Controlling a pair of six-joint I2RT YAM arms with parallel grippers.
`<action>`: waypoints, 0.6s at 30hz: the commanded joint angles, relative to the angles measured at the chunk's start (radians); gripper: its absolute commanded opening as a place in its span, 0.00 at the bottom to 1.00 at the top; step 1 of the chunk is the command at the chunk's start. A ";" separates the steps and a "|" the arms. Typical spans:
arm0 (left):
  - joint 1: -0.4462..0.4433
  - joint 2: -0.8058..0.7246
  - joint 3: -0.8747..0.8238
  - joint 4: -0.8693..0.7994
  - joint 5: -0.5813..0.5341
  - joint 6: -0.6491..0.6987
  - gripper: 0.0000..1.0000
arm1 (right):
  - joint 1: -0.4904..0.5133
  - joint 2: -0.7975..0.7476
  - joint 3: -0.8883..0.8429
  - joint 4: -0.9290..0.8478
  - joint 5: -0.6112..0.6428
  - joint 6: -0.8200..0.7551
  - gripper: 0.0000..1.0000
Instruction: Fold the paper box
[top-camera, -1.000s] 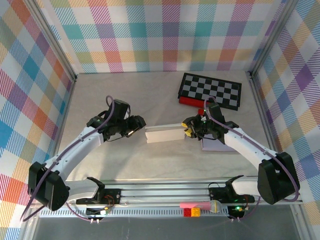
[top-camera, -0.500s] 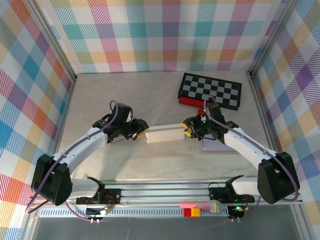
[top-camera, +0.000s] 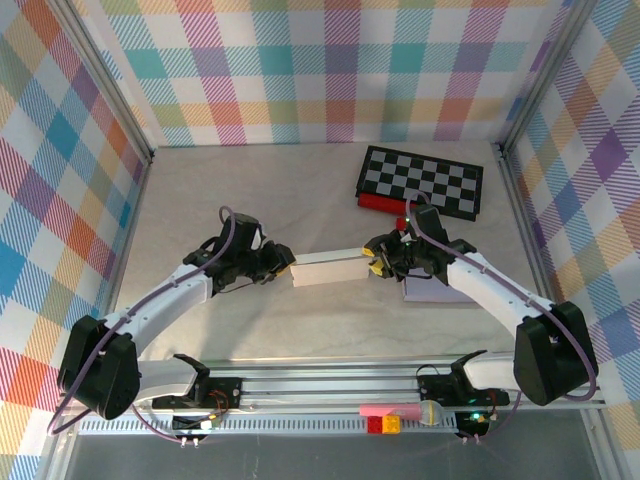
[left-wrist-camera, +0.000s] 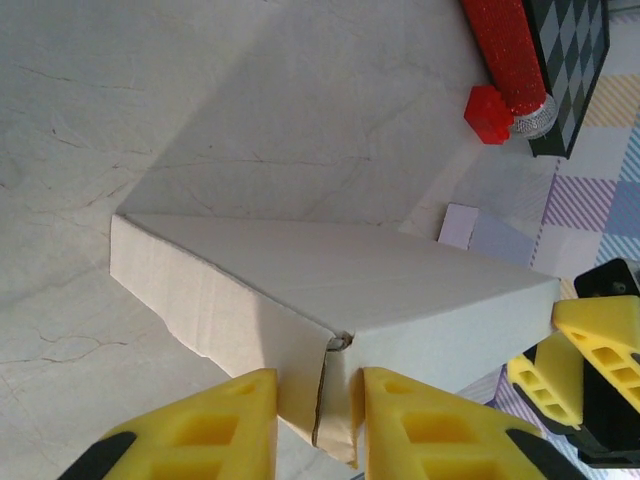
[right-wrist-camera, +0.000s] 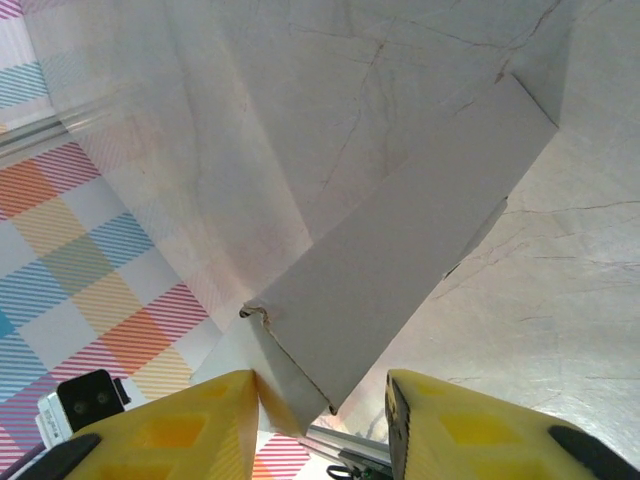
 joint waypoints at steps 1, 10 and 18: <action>0.011 0.029 -0.060 -0.114 -0.053 0.033 0.23 | -0.002 0.019 0.044 -0.109 0.019 -0.046 0.39; 0.009 0.032 -0.059 -0.107 -0.052 0.036 0.22 | -0.002 -0.030 0.107 -0.182 0.045 -0.086 0.40; 0.010 0.028 -0.043 -0.109 -0.047 0.038 0.23 | -0.006 0.007 0.088 -0.195 0.060 -0.085 0.32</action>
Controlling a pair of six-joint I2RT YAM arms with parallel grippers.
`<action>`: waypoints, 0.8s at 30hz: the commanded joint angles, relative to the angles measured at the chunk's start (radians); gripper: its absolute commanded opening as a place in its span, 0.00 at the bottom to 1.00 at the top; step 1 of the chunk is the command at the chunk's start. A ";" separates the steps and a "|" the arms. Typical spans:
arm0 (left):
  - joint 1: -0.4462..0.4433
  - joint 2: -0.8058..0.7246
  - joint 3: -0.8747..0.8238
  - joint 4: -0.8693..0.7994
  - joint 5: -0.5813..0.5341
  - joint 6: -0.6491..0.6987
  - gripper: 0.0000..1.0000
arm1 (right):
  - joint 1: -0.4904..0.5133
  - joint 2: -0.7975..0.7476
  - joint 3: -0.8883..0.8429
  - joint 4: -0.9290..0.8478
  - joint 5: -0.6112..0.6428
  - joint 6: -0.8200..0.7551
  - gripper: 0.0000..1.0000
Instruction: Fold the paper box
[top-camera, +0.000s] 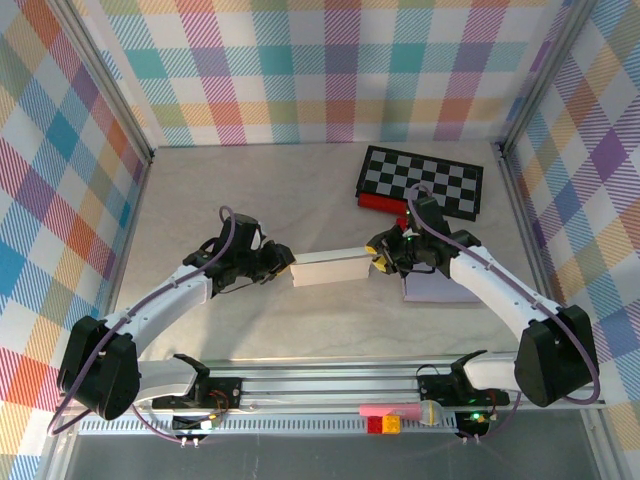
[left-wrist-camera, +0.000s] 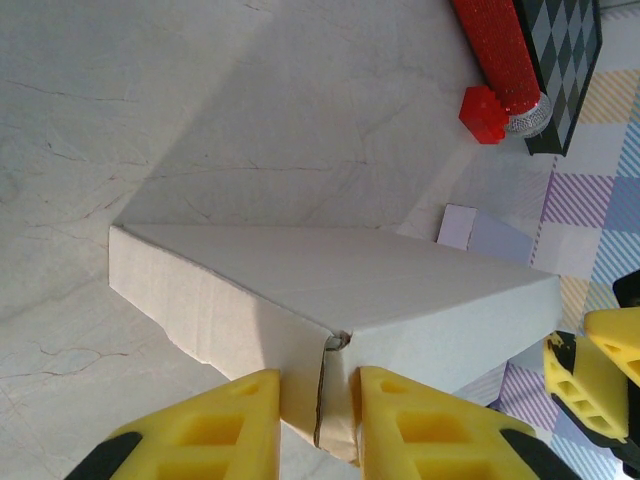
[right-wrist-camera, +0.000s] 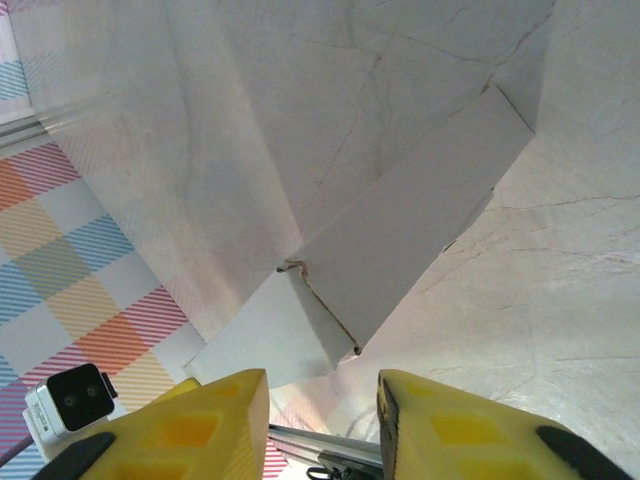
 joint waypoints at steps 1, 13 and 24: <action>0.009 0.026 -0.033 -0.130 -0.046 0.019 0.23 | -0.006 0.023 -0.007 -0.059 0.028 -0.026 0.31; 0.045 -0.045 0.016 -0.151 -0.021 -0.002 0.35 | -0.012 0.083 -0.014 -0.168 0.058 -0.038 0.25; 0.068 -0.019 0.020 -0.061 0.081 -0.038 0.28 | -0.012 0.088 0.000 -0.167 0.050 -0.033 0.24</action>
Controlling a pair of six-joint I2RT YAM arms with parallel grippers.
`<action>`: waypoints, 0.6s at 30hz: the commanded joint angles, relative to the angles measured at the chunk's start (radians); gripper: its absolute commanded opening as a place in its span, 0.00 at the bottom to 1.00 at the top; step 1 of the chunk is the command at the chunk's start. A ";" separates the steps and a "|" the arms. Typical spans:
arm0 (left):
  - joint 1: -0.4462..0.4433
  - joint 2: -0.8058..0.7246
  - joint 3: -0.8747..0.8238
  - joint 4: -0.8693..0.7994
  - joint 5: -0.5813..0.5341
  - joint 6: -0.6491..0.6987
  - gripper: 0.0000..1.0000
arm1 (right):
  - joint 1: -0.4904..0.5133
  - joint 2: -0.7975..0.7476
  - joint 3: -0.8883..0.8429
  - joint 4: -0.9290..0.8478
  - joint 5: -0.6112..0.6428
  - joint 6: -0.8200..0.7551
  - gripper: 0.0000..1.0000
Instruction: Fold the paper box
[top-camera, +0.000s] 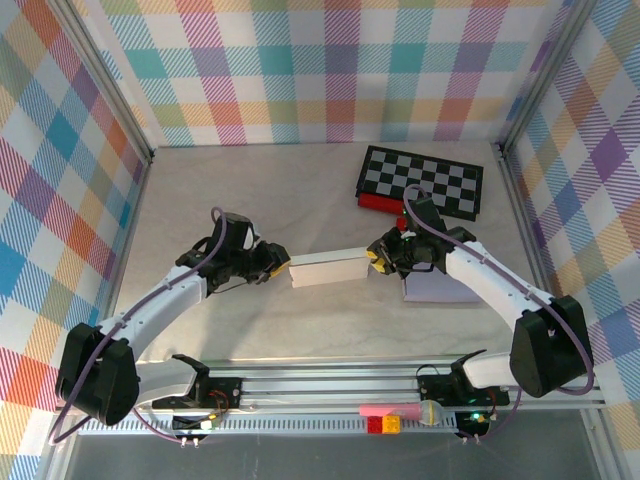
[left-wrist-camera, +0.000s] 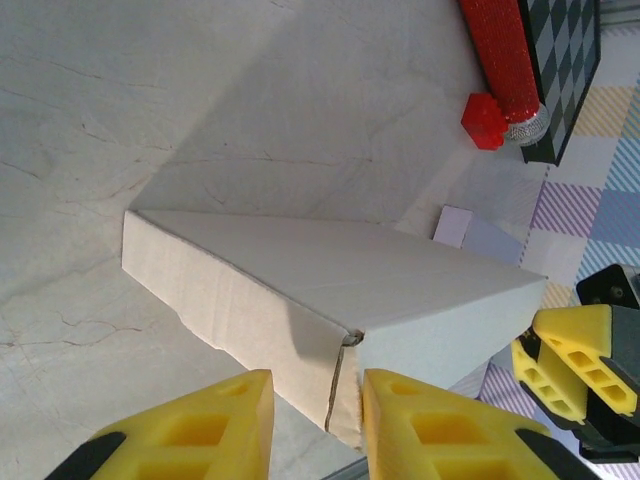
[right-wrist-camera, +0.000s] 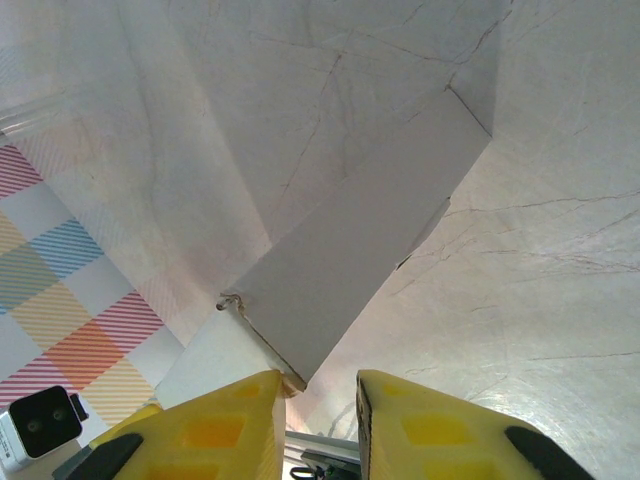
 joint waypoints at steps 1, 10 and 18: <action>0.015 0.015 0.018 -0.012 0.030 -0.009 0.27 | -0.006 0.036 -0.016 -0.127 0.054 -0.007 0.24; 0.015 0.024 -0.035 -0.047 0.019 0.034 0.22 | -0.006 0.034 -0.008 -0.134 0.058 0.003 0.23; 0.015 0.042 -0.120 -0.044 -0.011 0.088 0.19 | -0.005 0.051 0.011 -0.152 0.060 -0.001 0.23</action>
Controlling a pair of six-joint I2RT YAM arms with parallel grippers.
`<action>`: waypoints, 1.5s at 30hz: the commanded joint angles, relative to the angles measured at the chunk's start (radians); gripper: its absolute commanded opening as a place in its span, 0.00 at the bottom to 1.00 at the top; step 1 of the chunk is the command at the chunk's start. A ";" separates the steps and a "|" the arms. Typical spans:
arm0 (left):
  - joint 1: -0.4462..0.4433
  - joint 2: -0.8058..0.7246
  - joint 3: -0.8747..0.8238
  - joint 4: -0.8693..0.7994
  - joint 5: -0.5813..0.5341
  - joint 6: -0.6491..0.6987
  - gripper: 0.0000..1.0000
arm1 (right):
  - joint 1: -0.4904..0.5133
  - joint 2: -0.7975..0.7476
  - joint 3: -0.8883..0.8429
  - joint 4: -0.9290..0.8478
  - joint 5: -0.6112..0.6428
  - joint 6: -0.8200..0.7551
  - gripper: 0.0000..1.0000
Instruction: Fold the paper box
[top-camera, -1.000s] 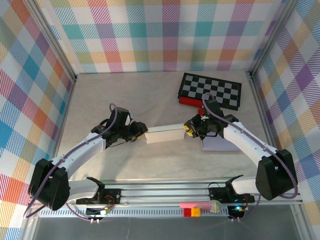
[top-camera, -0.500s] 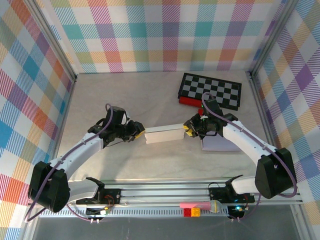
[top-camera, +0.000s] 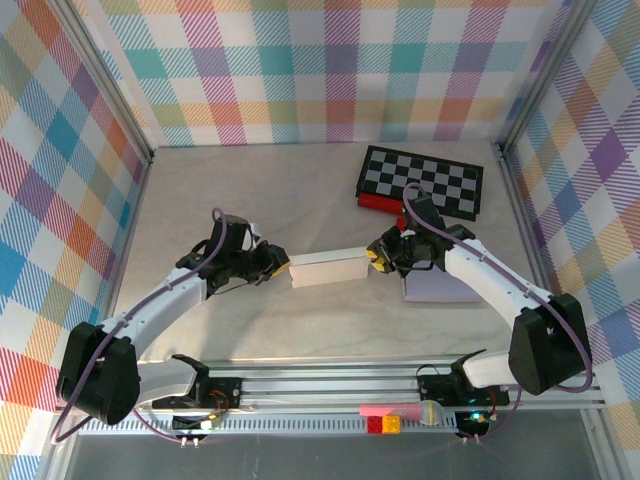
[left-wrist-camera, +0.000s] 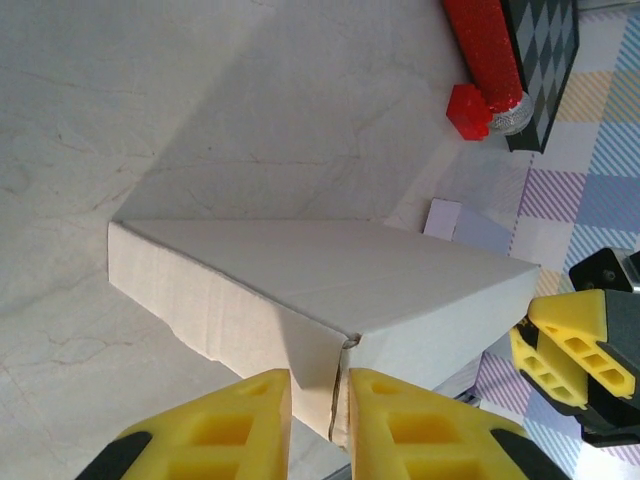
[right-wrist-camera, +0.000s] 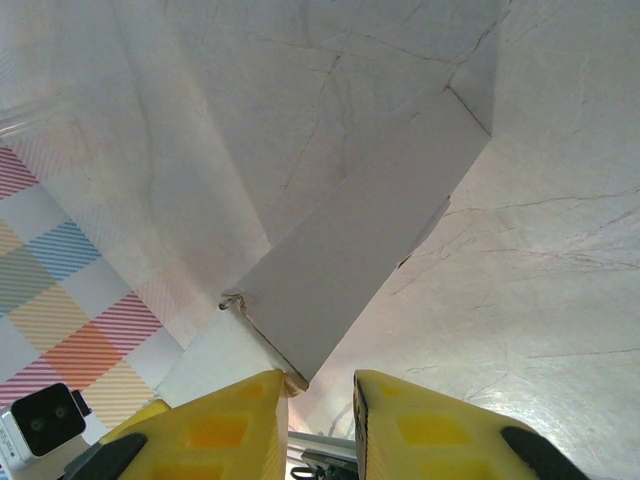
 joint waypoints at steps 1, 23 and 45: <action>0.004 0.042 -0.080 -0.126 -0.052 0.054 0.19 | -0.006 0.037 -0.013 -0.135 0.060 -0.001 0.23; -0.031 0.038 0.035 -0.198 -0.098 0.180 0.09 | 0.009 -0.113 -0.031 0.114 0.056 0.148 0.70; -0.211 -0.116 -0.055 -0.132 -0.279 0.212 0.16 | 0.040 0.157 -0.159 0.602 -0.148 0.141 0.52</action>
